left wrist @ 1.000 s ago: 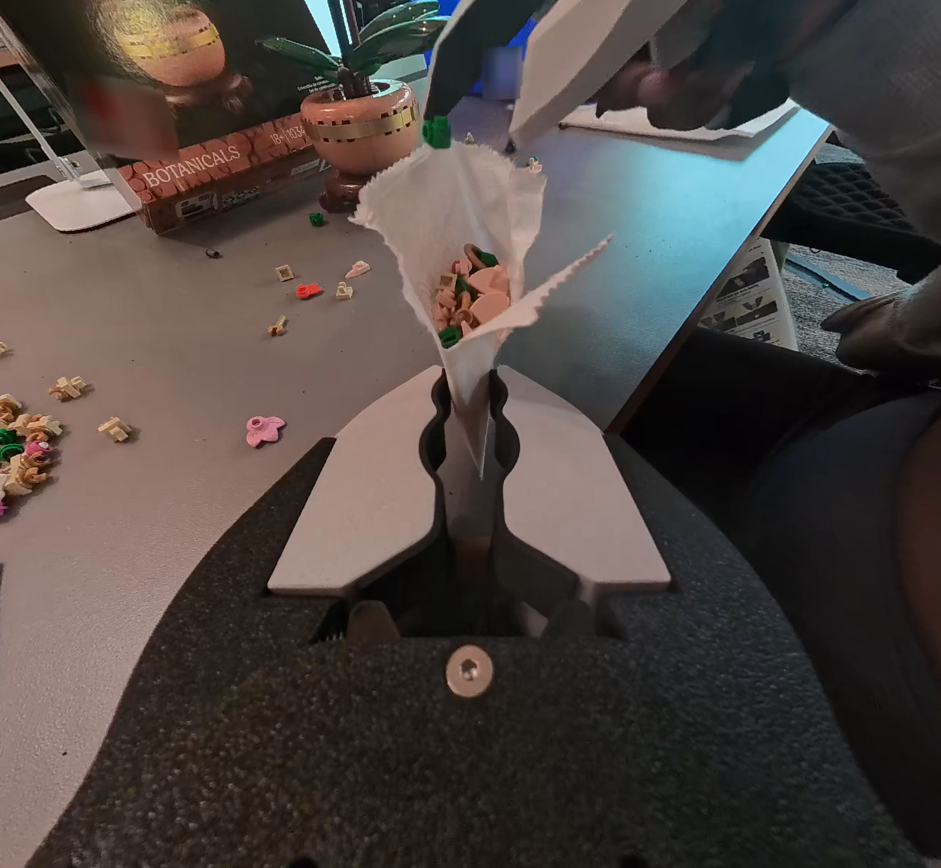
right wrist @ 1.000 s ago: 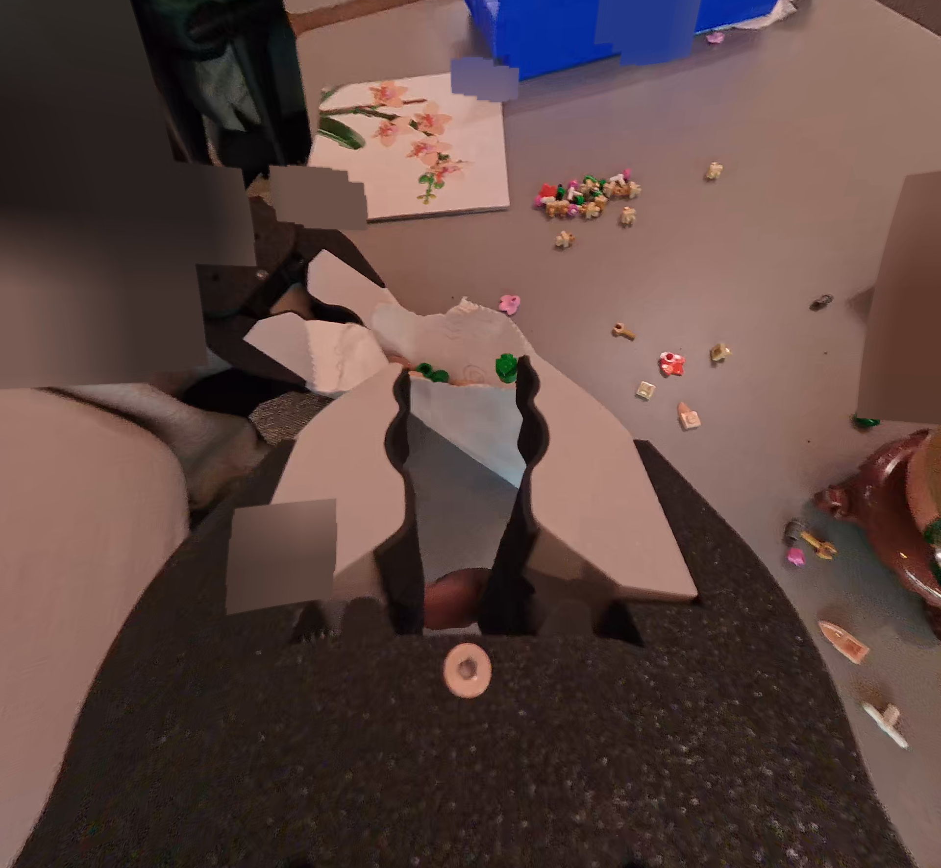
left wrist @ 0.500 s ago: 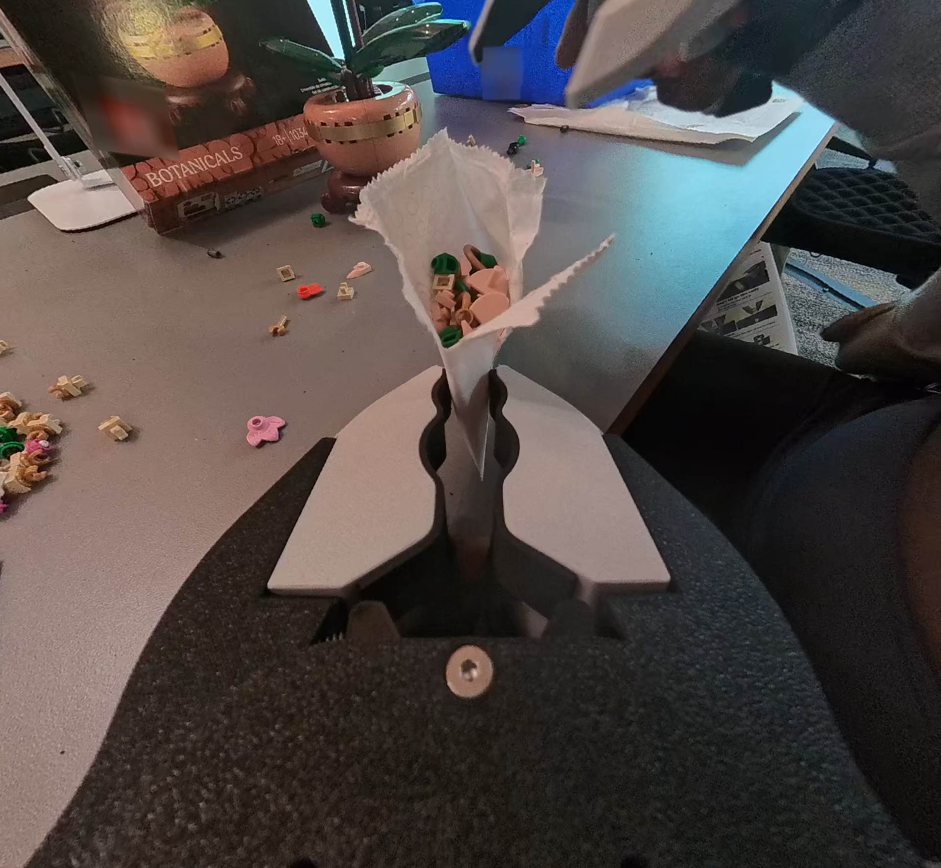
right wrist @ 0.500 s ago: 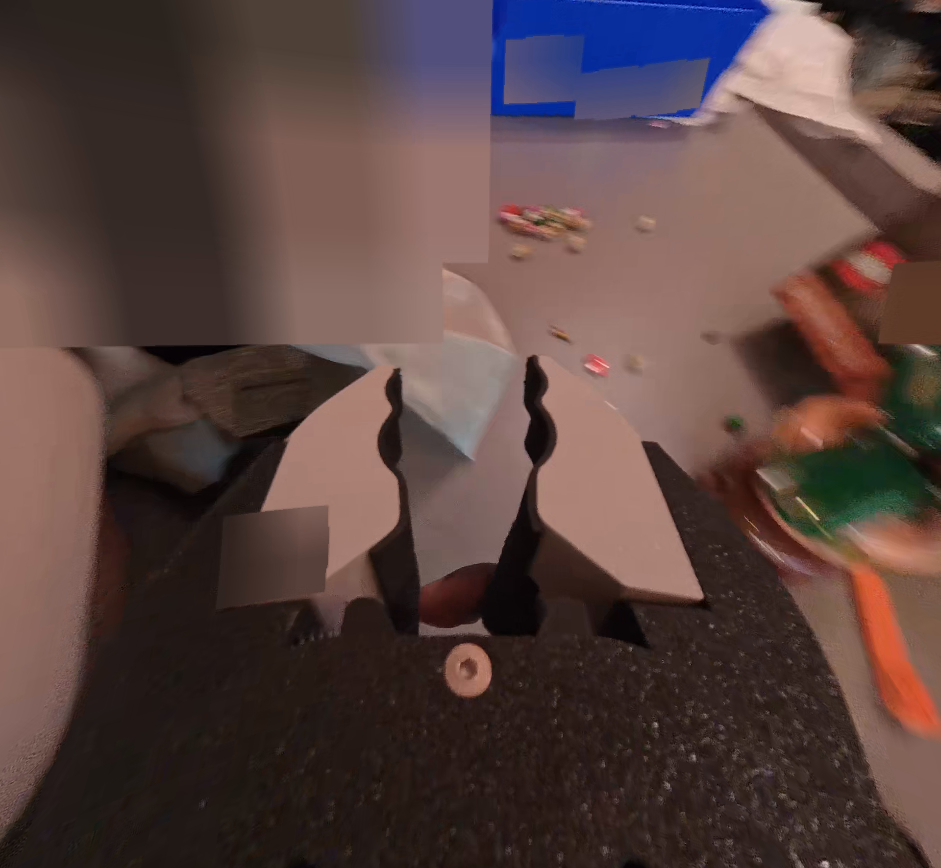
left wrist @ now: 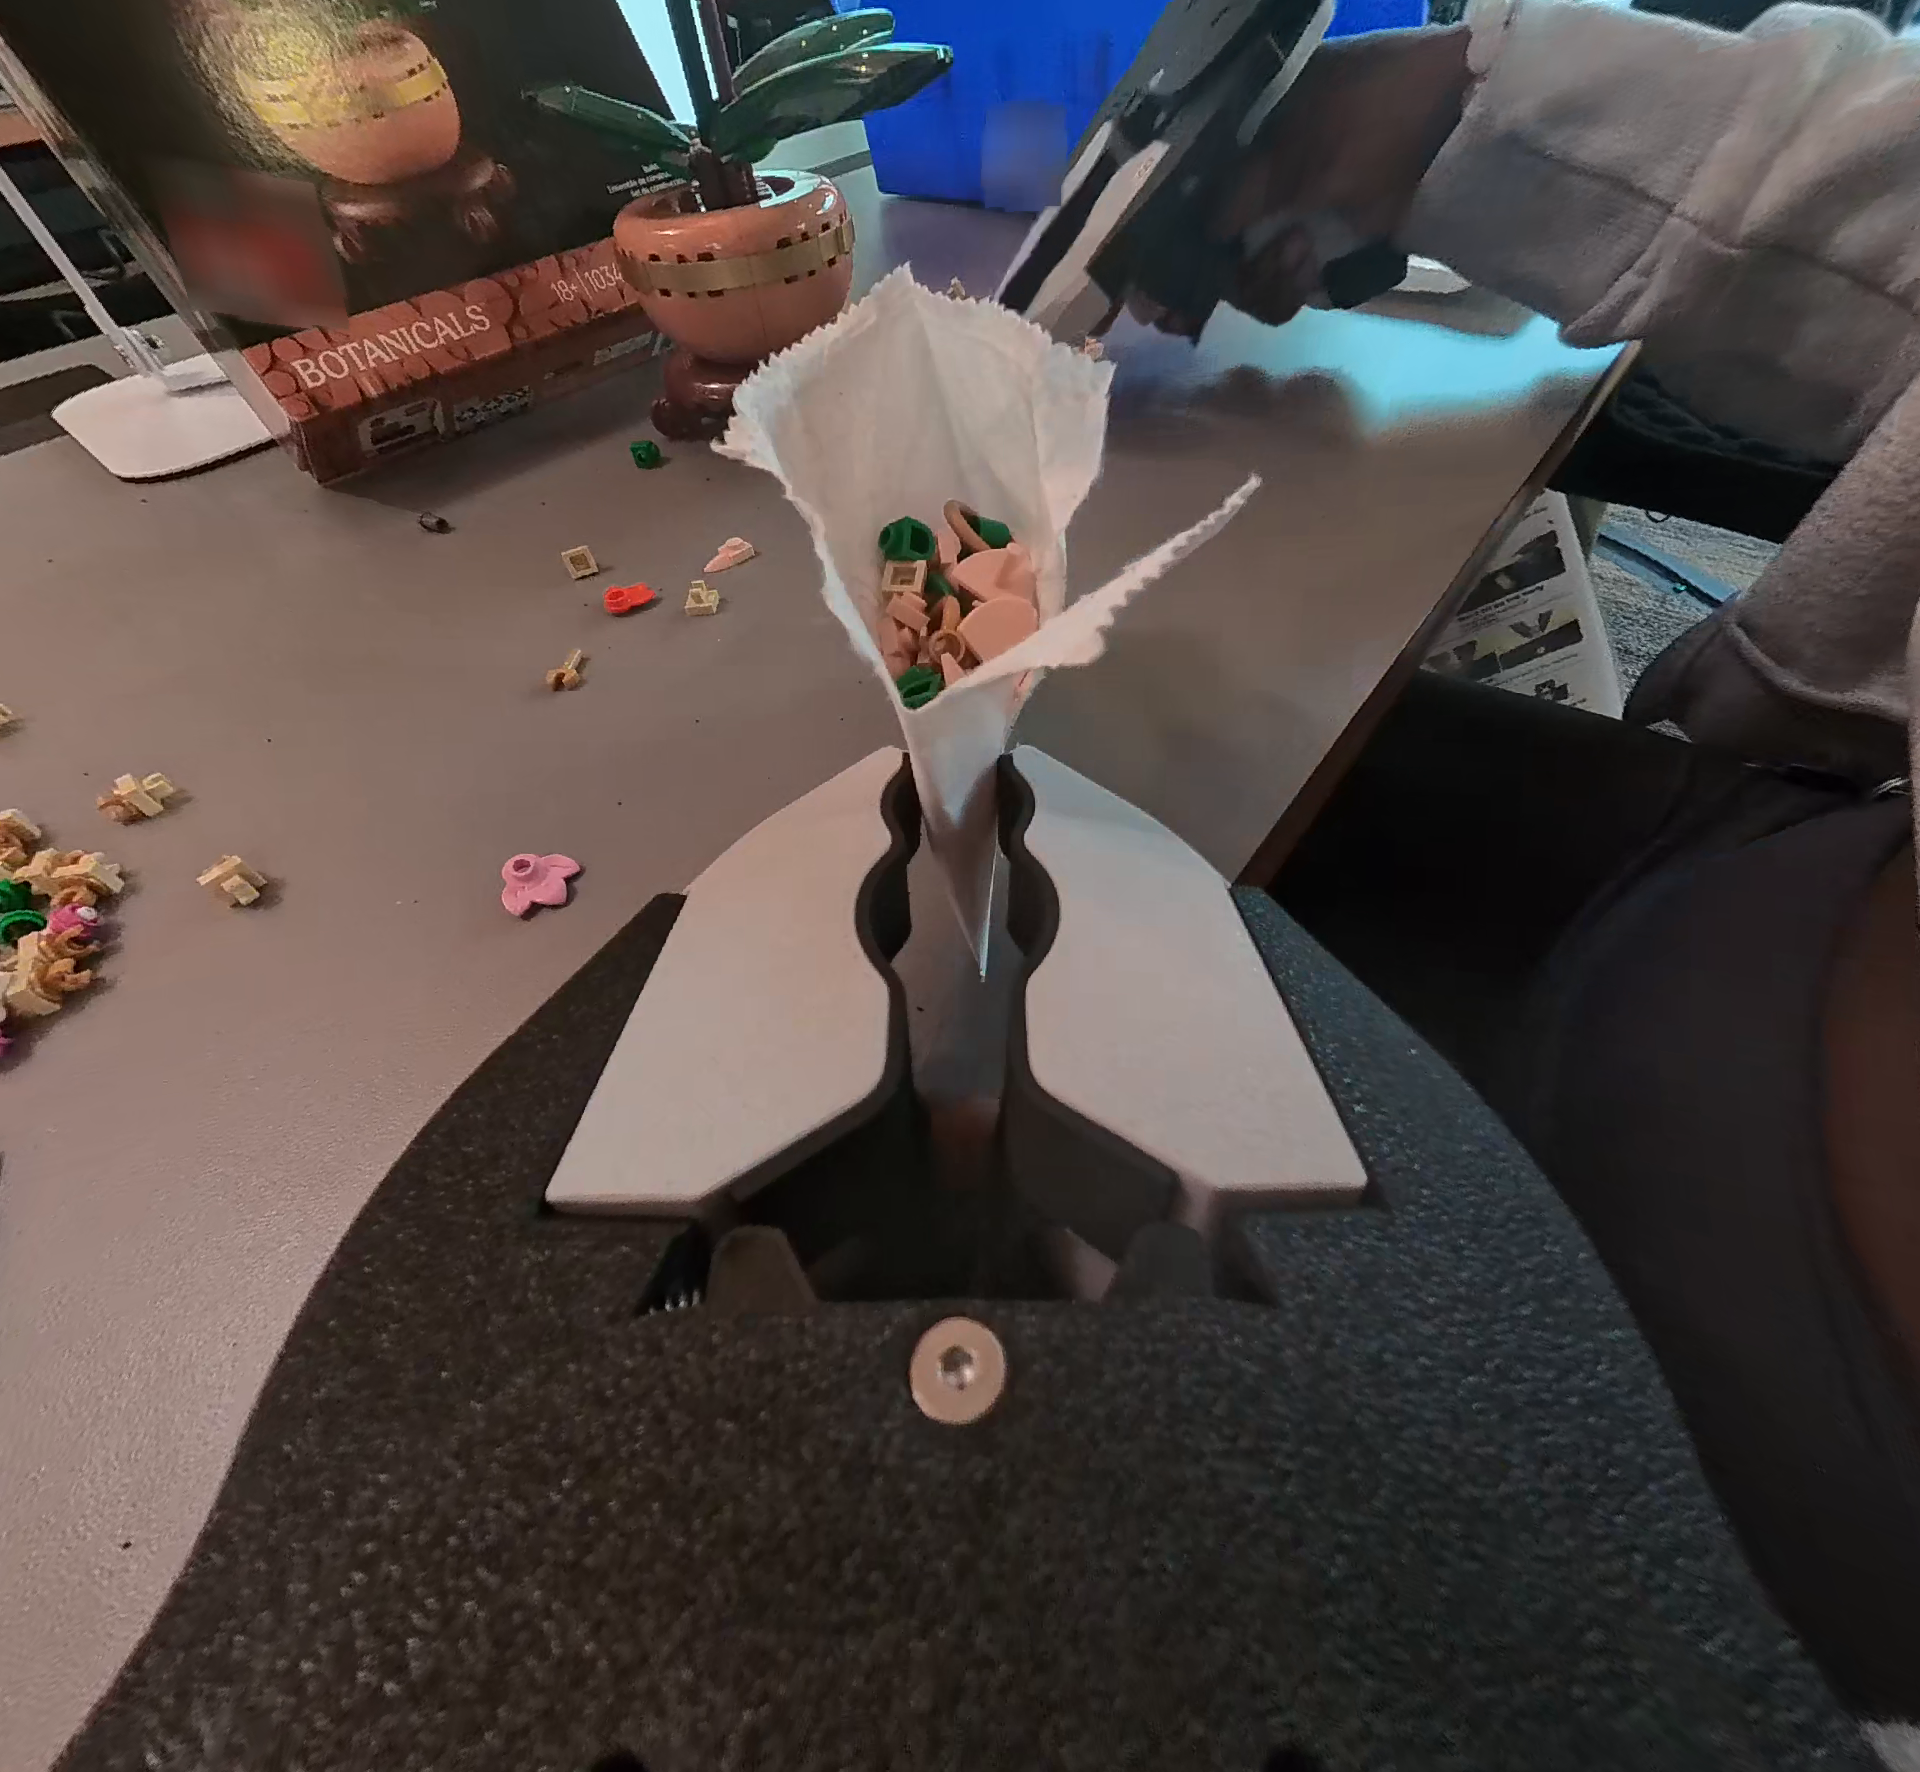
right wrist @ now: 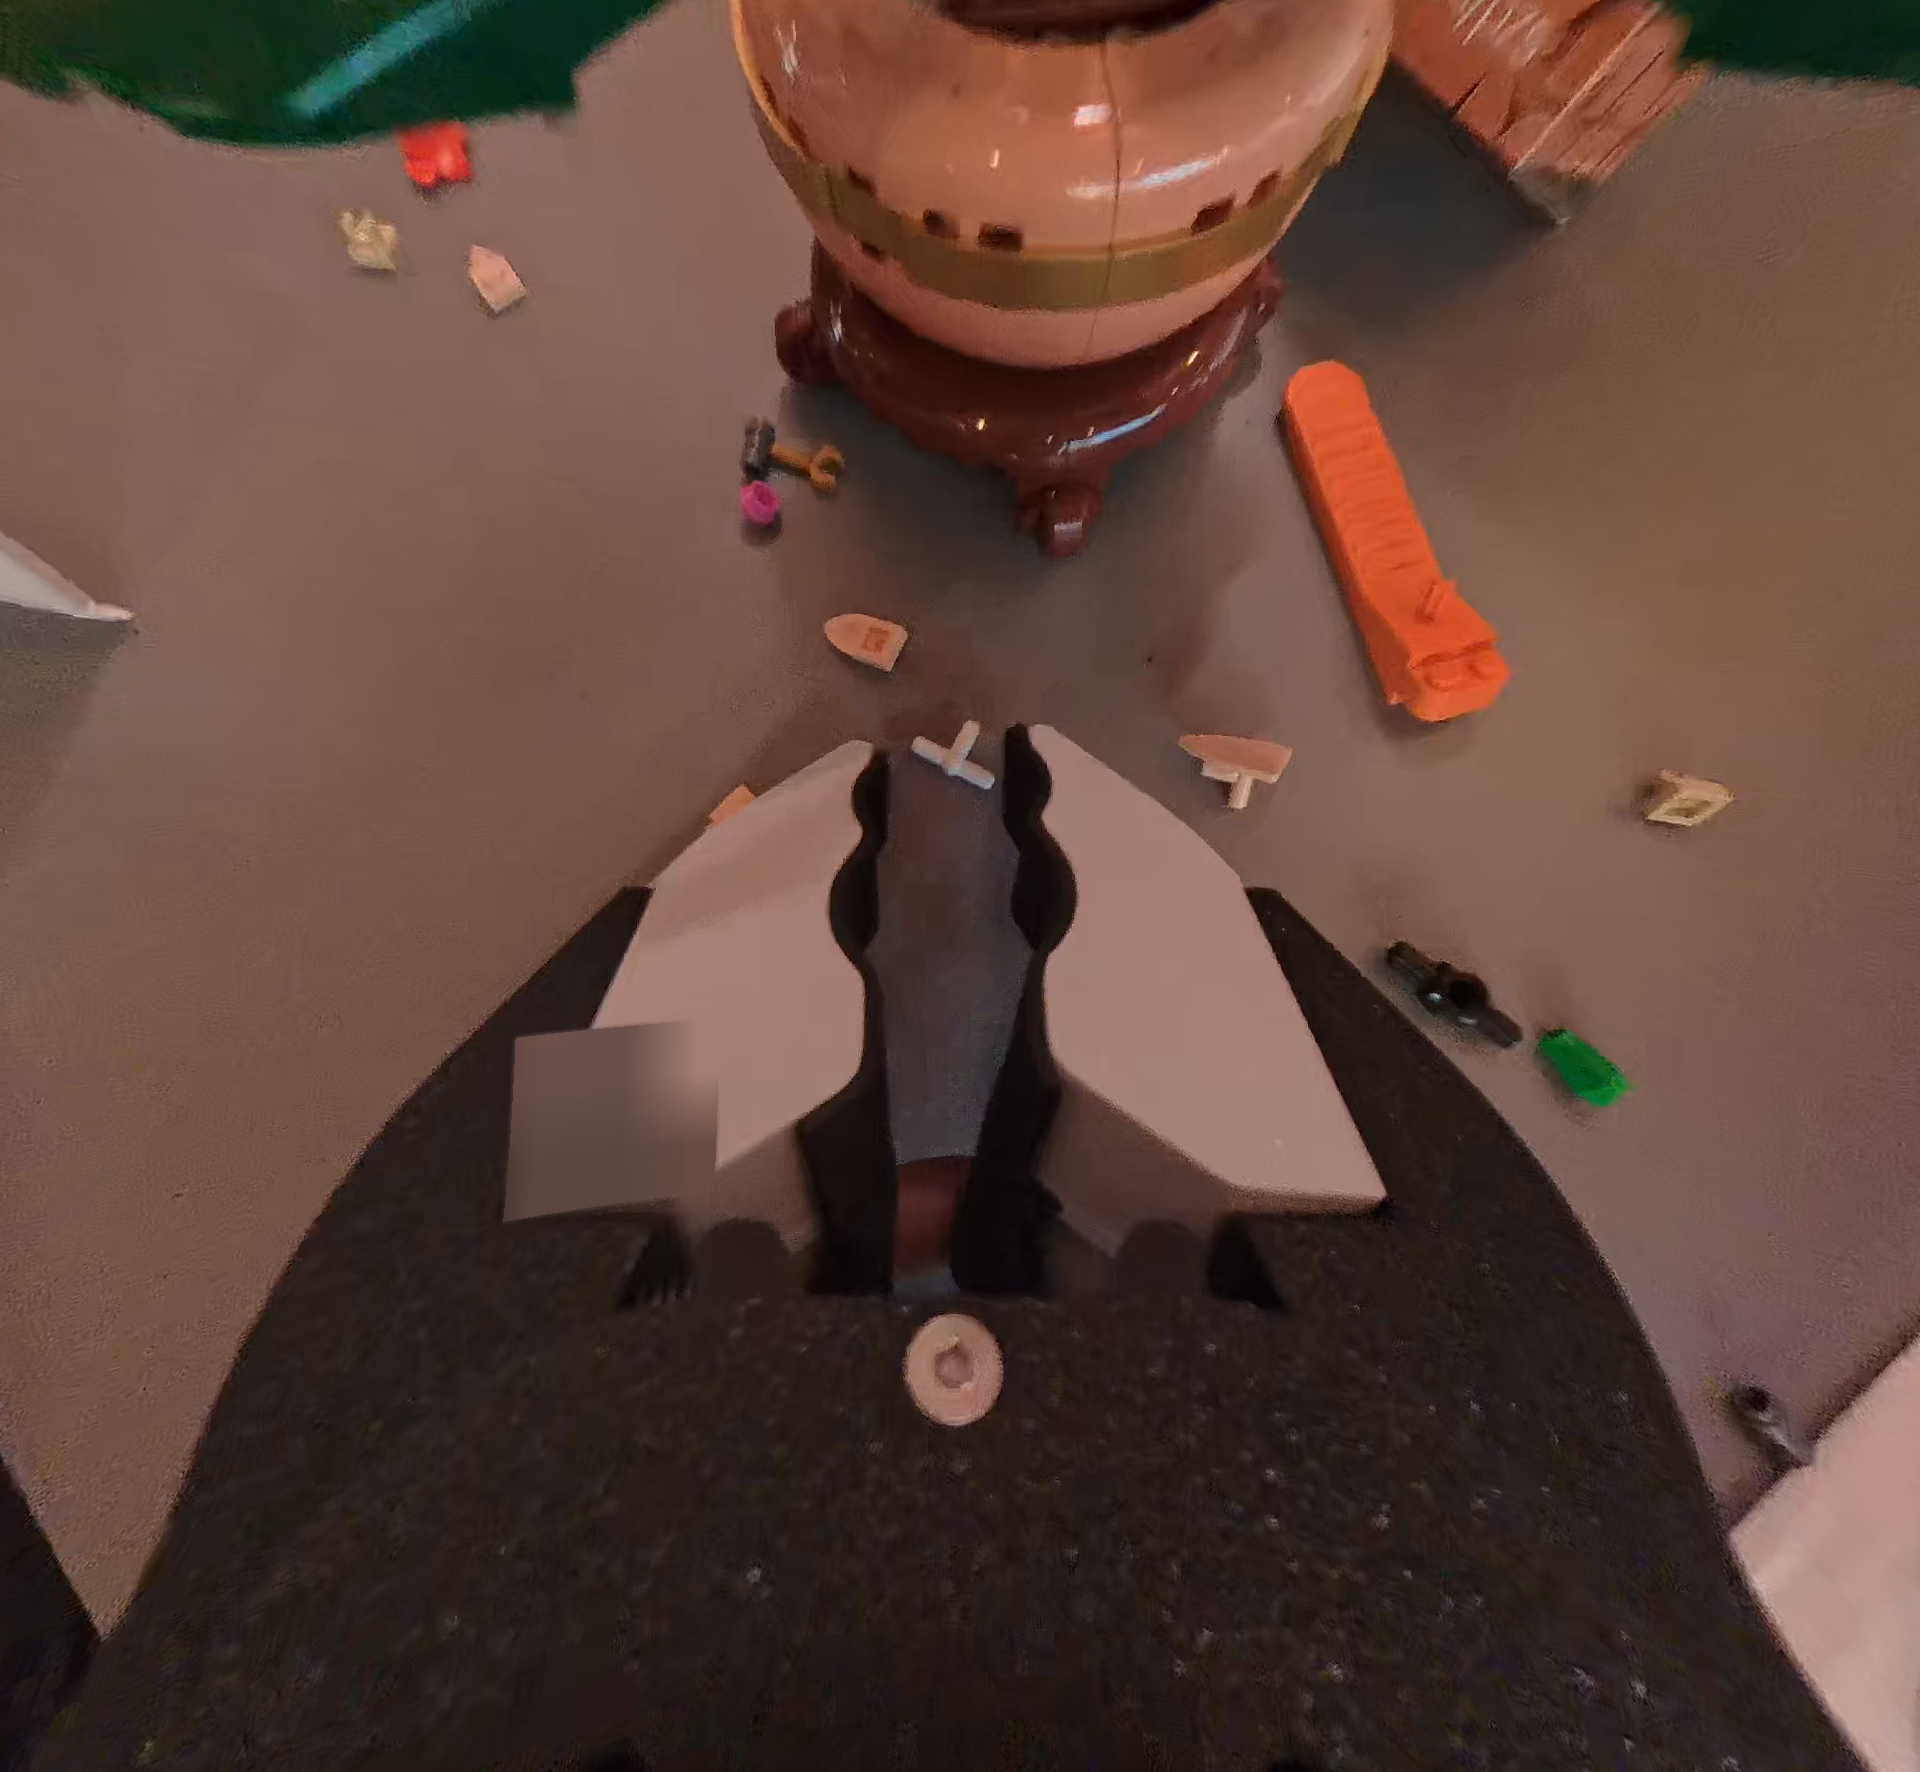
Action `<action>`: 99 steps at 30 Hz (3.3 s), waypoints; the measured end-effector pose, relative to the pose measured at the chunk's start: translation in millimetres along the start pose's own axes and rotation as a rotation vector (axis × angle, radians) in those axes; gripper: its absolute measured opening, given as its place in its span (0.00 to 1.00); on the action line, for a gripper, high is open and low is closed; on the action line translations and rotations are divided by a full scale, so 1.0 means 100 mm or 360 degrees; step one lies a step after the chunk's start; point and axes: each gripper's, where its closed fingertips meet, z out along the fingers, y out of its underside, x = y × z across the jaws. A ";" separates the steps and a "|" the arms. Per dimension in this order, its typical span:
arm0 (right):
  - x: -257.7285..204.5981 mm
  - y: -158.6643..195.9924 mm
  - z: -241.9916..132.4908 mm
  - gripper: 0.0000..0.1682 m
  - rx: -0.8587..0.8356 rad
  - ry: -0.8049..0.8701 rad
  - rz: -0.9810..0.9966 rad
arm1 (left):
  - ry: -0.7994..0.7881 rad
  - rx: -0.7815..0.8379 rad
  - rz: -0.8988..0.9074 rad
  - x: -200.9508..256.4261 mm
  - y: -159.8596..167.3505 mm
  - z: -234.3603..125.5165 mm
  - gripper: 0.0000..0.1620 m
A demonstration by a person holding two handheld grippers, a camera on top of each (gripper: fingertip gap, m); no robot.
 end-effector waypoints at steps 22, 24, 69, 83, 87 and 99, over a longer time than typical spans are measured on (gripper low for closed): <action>-0.17 0.05 -0.31 0.12 0.0109 -0.0154 0.0046 | 0.0003 0.0007 0.0012 0.01 -0.01 0.00 0.08; -0.18 0.12 -0.24 0.19 0.0040 -0.0163 0.0036 | 0.0005 0.0006 0.0008 0.01 -0.01 0.00 0.08; 0.44 0.02 -0.29 0.19 0.0063 0.0255 0.0090 | -0.0011 0.0007 0.0022 0.00 0.00 0.00 0.08; 0.53 -0.01 -0.05 0.02 0.0019 0.0170 0.0092 | -0.0013 0.0000 0.0029 0.00 0.00 0.01 0.08; 0.50 -0.11 -0.26 0.03 0.0195 0.0148 0.0128 | -0.0015 0.0002 0.0035 0.00 0.00 0.01 0.08; 0.53 0.19 -0.22 0.09 -0.0060 0.0114 0.0155 | -0.0022 -0.0005 0.0057 0.00 0.00 0.01 0.08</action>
